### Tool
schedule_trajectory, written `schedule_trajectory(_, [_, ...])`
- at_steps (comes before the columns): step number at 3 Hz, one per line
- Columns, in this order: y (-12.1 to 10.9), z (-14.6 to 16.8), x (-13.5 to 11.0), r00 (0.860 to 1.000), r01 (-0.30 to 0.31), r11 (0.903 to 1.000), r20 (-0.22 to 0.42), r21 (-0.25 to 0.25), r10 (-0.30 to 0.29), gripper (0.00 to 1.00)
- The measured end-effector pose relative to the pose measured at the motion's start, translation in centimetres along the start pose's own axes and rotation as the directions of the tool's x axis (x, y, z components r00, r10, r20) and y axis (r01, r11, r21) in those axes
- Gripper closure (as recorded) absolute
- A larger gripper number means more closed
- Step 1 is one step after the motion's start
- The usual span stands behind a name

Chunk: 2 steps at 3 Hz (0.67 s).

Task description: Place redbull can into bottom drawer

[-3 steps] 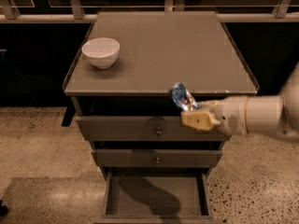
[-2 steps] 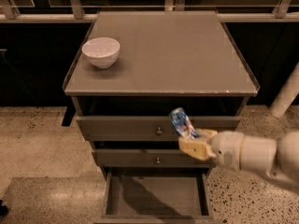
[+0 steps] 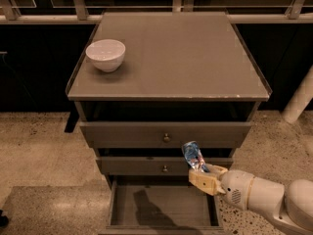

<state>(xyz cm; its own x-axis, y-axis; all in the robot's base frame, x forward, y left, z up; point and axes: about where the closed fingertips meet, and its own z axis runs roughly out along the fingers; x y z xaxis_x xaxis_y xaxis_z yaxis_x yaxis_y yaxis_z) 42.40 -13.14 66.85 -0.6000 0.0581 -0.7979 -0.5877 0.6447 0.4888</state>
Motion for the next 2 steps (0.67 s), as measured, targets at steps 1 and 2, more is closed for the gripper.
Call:
schedule_trajectory(1, [-2.1, 0.3, 2.6, 0.997, -0.067, 0.9976, 0.044, 0.016, 0.067, 1.0])
schedule_trajectory(2, [-6.5, 1.7, 8.8, 0.983, -0.166, 0.9842, 0.091, 0.063, 0.16, 1.0])
